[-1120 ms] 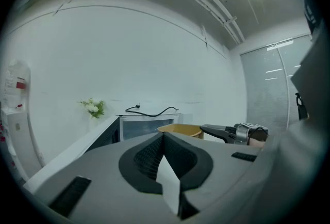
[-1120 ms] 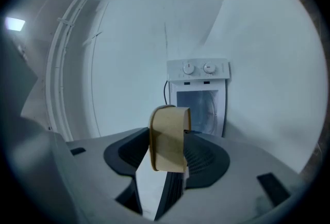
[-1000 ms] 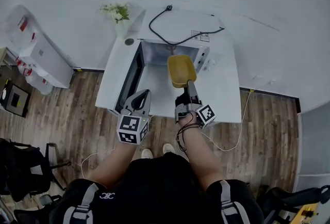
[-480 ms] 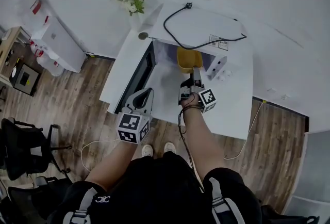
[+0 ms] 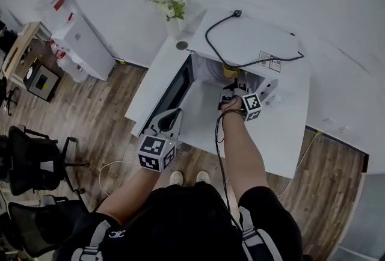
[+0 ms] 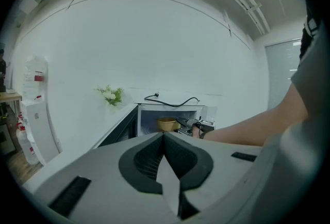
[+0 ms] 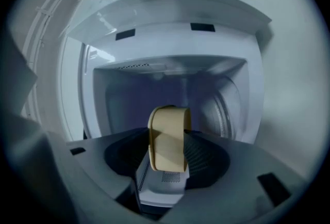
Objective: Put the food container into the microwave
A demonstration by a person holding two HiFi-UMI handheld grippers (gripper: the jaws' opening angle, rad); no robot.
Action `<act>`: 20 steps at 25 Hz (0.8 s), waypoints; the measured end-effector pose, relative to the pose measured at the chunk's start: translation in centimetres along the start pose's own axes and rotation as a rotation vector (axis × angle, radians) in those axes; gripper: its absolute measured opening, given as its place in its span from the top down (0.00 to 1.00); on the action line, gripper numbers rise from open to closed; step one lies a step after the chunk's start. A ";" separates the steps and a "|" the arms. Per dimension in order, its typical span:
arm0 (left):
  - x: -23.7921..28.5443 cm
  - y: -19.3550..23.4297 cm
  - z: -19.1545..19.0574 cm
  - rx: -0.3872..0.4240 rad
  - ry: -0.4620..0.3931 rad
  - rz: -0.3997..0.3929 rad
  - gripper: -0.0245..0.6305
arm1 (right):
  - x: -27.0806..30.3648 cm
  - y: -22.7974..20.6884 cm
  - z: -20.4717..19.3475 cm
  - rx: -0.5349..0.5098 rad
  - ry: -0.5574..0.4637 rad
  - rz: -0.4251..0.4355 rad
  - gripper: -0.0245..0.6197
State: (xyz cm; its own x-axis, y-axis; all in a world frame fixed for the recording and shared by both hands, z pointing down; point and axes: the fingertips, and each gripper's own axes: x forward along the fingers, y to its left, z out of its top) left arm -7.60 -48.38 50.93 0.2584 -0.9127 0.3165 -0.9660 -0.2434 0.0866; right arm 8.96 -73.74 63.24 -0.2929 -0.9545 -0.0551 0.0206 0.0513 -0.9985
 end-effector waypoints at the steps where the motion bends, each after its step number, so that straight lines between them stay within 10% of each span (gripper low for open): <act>1: 0.0 0.0 0.1 0.003 0.001 0.000 0.96 | 0.5 -0.1 0.0 0.001 -0.002 -0.006 0.63; 16: 1.3 0.6 -0.3 0.068 0.013 0.021 0.96 | 2.2 -3.8 -1.2 -0.118 0.099 -0.231 0.63; 20: 1.7 0.7 -0.7 0.062 0.021 0.009 0.96 | 1.4 -4.9 -1.0 -0.152 0.119 -0.352 0.87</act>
State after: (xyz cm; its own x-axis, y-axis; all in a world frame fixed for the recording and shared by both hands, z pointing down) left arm -7.79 -49.86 52.24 0.2491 -0.9080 0.3369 -0.9664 -0.2557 0.0252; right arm 7.47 -75.02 68.05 -0.3659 -0.8811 0.2995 -0.2399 -0.2216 -0.9452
